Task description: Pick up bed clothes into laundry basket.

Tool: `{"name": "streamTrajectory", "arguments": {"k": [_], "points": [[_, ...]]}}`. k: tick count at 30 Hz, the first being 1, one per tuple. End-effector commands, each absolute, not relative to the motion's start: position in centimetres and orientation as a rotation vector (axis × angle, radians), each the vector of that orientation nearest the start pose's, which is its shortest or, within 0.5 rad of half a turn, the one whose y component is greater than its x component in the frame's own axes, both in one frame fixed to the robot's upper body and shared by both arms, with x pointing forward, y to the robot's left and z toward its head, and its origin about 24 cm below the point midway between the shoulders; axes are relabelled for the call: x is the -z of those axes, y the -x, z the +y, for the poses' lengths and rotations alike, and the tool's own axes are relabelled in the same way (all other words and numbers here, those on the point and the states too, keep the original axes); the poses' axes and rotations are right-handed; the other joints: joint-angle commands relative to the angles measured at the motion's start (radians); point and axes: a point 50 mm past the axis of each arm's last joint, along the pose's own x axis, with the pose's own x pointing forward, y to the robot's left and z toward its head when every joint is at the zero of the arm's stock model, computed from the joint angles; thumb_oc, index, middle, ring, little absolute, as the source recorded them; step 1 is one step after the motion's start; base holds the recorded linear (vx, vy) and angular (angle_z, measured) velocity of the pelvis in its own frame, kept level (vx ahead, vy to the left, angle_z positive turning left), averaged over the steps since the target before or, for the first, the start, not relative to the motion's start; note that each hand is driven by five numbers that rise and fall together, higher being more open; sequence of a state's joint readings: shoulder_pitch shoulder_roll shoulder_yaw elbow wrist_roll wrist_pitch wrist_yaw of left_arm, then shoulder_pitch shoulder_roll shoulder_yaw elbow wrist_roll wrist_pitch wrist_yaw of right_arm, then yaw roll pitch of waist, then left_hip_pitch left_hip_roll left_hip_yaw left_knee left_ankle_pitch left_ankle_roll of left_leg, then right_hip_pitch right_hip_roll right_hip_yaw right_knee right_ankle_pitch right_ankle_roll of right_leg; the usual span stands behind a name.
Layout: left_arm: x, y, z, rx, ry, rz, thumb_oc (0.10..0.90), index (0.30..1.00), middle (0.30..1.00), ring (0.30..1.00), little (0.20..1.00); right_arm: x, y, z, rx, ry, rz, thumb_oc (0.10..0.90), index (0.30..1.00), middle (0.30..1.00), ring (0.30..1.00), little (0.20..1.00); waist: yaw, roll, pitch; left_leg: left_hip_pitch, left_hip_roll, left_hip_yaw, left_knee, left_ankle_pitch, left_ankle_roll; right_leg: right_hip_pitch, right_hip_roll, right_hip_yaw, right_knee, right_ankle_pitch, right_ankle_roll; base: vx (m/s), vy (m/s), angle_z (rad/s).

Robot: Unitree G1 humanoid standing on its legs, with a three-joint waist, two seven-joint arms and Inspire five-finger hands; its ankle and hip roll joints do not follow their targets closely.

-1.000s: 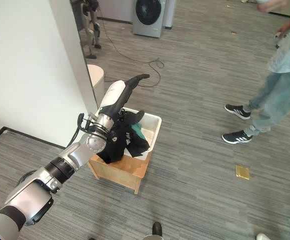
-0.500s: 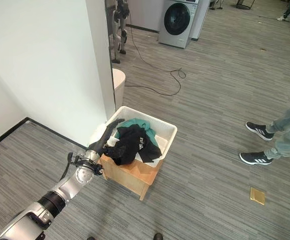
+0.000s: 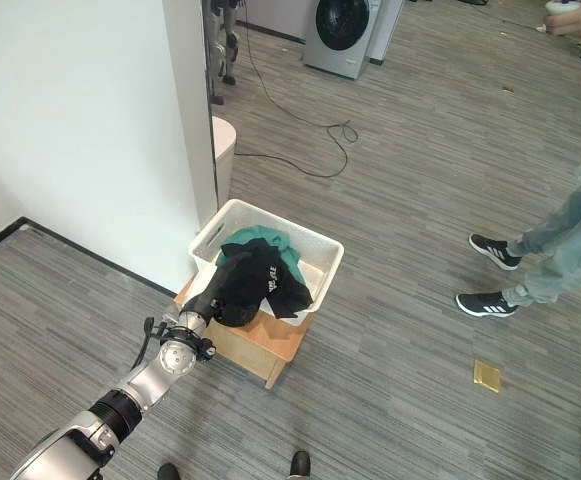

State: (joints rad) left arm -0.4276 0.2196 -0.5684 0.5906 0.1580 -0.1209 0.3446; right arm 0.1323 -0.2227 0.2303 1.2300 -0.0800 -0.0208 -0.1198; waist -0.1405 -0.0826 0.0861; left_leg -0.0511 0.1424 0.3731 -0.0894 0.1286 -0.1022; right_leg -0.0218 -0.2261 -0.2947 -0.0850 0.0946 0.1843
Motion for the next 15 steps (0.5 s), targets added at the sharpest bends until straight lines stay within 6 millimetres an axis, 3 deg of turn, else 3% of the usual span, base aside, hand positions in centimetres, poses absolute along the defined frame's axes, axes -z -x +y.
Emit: {"name": "streamTrajectory", "arguments": {"k": [1, 3, 9, 14, 15], "points": [[-9.3, -34.4, 6.4, 0.148, -0.556, -0.340, 0.800, 0.900, 0.900, 0.900, 0.900, 16.3, -6.0, -24.2, 0.068, 0.502, 1.242, 0.800, 0.900, 0.900, 0.900, 0.900, 0.015, 0.008, 0.093, -0.010, 0.066, -0.024, 0.002, -0.041, -0.031, -0.002, 0.020, 0.014, 0.006, -0.032, 0.043, -0.12, -0.009, -0.02], [-9.7, -34.7, 6.3, 0.141, -0.563, -0.352, 0.800, 0.900, 0.900, 0.900, 0.900, 16.2, -6.3, -24.1, 0.070, 0.500, 1.229, 0.800, 0.900, 0.900, 0.900, 0.900, 0.013, 0.002, 0.103, -0.022, 0.069, -0.023, 0.002, -0.038, -0.031, -0.017, 0.021, 0.018, 0.007, -0.028, 0.043, -0.09, -0.017, -0.02], [-13.7, -36.5, 6.8, 0.023, -0.650, -0.490, 0.800, 0.900, 0.900, 0.900, 0.900, 15.9, -7.4, -24.2, 0.078, 0.509, 1.169, 0.800, 0.900, 0.900, 0.900, 0.900, -0.008, -0.033, 0.159, -0.093, 0.081, -0.013, 0.002, -0.017, -0.036, -0.100, 0.025, 0.031, 0.008, -0.003, 0.048, -0.09, -0.012, -0.08], [-15.8, -37.1, 6.7, -0.023, -0.685, -0.565, 0.800, 0.900, 0.900, 0.900, 0.900, 15.7, -8.2, -24.1, 0.071, 0.517, 1.135, 0.800, 0.900, 0.900, 0.900, 0.900, -0.015, -0.034, 0.186, -0.123, 0.082, -0.009, 0.002, -0.015, -0.038, -0.132, 0.016, 0.032, 0.009, 0.007, 0.054, -0.05, 0.021, -0.07], [-17.2, -37.4, 6.5, -0.046, -0.709, -0.617, 0.800, 0.900, 0.900, 0.900, 0.900, 15.6, -8.5, -24.2, 0.071, 0.522, 1.124, 0.800, 0.900, 0.900, 0.900, 0.900, -0.019, -0.034, 0.191, -0.133, 0.080, -0.007, 0.002, -0.014, -0.038, -0.146, 0.013, 0.034, 0.009, 0.011, 0.056, -0.03, 0.031, -0.05]]}}
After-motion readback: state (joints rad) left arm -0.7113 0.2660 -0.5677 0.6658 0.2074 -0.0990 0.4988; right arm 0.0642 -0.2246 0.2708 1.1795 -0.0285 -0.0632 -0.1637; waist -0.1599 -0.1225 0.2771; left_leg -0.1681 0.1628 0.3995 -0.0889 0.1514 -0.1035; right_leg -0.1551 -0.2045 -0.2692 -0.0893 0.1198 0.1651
